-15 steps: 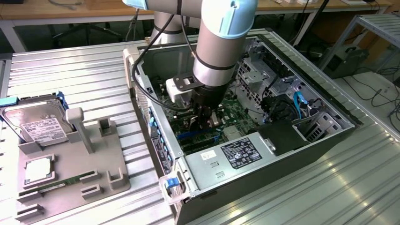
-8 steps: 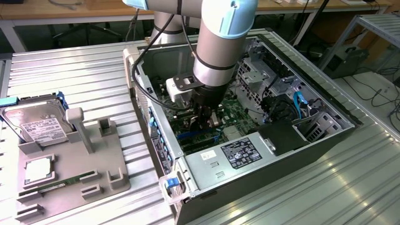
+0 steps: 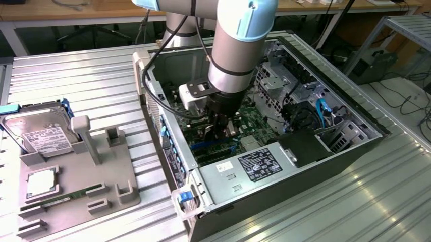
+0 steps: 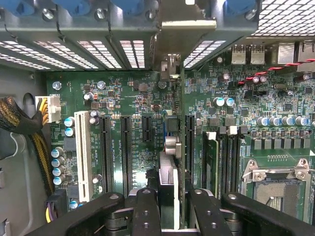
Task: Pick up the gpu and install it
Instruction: 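Insert the gpu into the slot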
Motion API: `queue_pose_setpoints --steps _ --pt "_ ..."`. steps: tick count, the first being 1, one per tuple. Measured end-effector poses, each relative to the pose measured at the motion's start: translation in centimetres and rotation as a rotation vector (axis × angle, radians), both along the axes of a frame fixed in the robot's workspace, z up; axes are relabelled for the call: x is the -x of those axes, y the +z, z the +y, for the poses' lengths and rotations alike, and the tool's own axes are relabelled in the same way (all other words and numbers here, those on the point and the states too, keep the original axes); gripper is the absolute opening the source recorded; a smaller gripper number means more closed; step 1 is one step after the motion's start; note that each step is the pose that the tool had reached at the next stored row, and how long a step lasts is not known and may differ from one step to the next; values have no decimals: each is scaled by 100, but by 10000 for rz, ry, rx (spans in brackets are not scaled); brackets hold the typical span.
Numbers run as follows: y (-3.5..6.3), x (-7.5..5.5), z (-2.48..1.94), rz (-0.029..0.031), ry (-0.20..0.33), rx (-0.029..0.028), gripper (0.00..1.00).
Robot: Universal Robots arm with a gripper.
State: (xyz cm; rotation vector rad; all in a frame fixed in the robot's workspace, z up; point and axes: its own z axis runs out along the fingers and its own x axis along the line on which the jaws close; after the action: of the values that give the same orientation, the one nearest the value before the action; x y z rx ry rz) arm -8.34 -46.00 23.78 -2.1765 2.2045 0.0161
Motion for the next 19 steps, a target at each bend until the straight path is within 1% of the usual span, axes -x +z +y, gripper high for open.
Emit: queue_pose_setpoints --steps 6,10,12,16,17,19 --pt "-21 17 0 1 0 0 28" --pt "-63 18 -1 6 -1 10 28" --pt "-78 17 0 0 0 0 28" --pt "-76 17 0 1 -1 -1 28" --pt "-57 16 2 -8 -1 -17 28" --pt "-26 17 0 0 -1 -1 28"
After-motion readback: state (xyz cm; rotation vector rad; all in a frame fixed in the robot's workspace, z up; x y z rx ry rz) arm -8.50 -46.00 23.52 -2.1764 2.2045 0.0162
